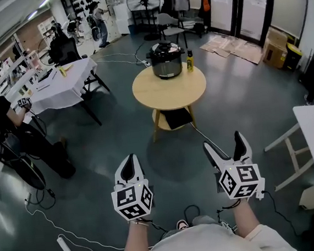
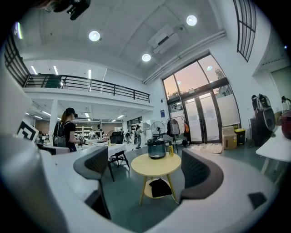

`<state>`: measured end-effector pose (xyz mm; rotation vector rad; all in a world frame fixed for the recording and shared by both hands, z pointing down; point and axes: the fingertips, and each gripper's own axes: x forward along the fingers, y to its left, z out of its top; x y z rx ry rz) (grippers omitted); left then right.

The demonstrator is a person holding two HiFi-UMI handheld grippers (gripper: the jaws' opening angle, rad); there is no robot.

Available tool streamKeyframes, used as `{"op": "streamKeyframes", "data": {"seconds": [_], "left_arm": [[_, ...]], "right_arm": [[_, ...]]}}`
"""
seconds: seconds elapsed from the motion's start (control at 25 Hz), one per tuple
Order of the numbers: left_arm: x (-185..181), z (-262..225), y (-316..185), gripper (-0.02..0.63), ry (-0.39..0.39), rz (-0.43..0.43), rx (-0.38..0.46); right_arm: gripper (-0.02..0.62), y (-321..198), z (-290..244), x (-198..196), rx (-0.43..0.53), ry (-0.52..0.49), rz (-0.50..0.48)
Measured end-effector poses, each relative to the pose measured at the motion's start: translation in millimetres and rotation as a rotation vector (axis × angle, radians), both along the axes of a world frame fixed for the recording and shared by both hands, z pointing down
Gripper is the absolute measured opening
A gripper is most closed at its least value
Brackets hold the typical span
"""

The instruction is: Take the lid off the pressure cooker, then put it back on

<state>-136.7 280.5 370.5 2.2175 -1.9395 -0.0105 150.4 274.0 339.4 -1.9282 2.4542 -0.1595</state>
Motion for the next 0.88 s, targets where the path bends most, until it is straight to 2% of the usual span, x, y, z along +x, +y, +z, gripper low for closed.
{"op": "streamKeyframes", "data": {"seconds": [0.2,0.44,0.72,0.88], "left_arm": [[-13,7,-2,-0.005,0.008,-0.007,-0.009],[-18,21,-15,-0.005,0.021,-0.016,-0.037],[-20,44,-54,-0.006,0.031,-0.030,-0.088],[-10,42,-93,-0.005,0.034,-0.037,-0.083]], "right_arm": [[0.506,3,4,-8,-0.001,0.003,0.031],[0.503,-8,19,-7,-0.044,0.013,0.038],[0.503,-50,35,-5,-0.069,0.006,0.032],[0.503,-88,38,6,-0.076,0.007,0.027]]}}
